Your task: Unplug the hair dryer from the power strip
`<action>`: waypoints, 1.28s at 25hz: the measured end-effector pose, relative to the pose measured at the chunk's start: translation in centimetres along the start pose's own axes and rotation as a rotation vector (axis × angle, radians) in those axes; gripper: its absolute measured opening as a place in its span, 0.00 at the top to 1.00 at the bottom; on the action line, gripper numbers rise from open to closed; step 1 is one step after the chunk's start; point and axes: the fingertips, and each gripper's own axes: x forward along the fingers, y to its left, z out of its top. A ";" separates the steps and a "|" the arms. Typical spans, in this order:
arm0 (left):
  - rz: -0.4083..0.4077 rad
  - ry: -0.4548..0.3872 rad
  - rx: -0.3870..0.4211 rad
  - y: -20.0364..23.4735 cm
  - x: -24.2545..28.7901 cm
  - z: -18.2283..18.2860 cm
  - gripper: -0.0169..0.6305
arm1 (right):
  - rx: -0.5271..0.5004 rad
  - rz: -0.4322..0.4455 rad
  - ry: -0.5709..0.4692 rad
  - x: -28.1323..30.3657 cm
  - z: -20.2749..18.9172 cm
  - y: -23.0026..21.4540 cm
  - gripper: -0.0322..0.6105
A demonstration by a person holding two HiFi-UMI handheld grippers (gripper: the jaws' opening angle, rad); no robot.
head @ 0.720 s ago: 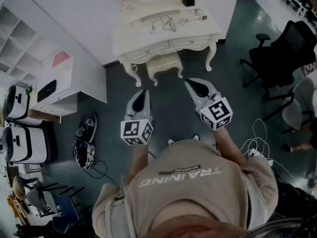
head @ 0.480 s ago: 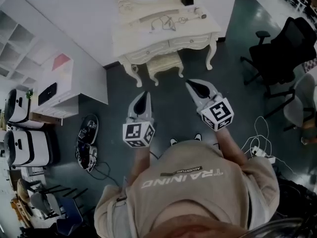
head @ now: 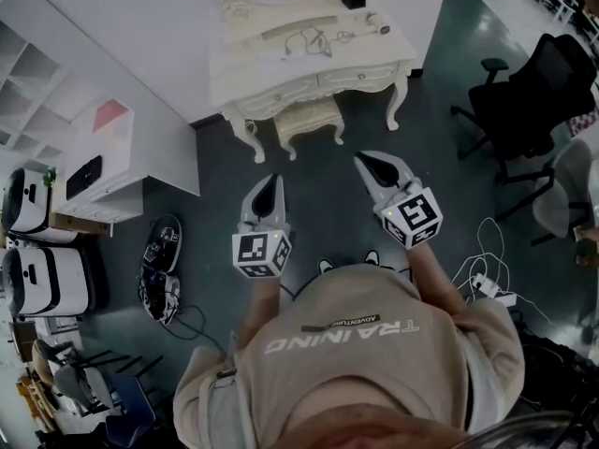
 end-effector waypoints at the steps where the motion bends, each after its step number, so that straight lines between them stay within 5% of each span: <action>1: -0.004 0.012 -0.005 0.3 -0.1 -0.6 0.97 | 0.006 -0.004 0.002 0.3 -0.4 0.2 0.95; 12: -0.076 0.065 -0.026 3.2 0.4 -2.4 0.97 | -0.005 -0.035 0.075 2.8 -2.7 1.6 0.95; 18: -0.054 0.052 -0.029 4.0 3.4 -2.1 0.97 | 0.051 0.022 0.095 5.1 -4.1 0.2 0.95; 32: -0.038 0.028 -0.004 1.0 15.8 1.4 0.97 | 0.111 0.132 0.060 9.8 -4.3 -12.3 0.95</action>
